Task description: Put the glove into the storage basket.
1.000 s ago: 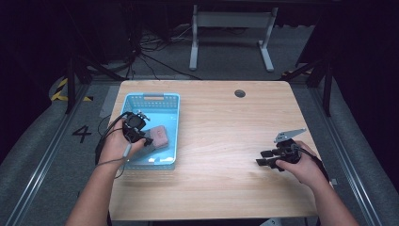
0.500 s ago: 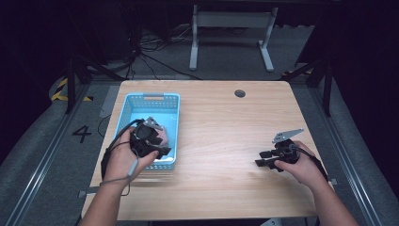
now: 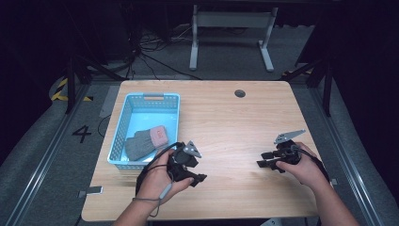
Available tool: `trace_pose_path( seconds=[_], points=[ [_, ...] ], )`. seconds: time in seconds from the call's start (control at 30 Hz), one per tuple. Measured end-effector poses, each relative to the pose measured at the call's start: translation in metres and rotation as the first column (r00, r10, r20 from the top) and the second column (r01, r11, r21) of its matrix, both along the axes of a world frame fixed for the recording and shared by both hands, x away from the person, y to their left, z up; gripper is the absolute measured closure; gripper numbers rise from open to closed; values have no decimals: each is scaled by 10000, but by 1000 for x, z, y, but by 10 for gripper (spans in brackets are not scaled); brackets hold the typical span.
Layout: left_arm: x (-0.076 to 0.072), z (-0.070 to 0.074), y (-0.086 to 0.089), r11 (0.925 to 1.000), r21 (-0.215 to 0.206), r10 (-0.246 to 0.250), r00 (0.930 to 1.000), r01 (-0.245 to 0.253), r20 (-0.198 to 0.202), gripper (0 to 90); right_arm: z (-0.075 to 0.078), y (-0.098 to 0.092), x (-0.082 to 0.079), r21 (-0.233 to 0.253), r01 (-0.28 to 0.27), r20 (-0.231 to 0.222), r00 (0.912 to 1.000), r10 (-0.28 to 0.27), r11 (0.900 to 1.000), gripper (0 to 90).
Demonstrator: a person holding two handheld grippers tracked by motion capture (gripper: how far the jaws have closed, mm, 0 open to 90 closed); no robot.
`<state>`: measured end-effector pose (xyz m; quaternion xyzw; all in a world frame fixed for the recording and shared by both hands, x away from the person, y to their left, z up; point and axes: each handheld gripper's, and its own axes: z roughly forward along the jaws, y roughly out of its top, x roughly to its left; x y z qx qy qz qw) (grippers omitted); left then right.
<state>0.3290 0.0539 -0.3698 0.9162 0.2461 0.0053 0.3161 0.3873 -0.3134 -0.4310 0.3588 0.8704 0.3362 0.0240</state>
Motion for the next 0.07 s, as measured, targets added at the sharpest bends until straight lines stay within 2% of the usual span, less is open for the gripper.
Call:
trace_pose_path(
  seconds=[0.07],
  points=[
    [-1,-6,-6,9998,0,-217,9998,217,29,450,-1,0,0,-7,-23,9,10000,23,10000,531]
  ],
)
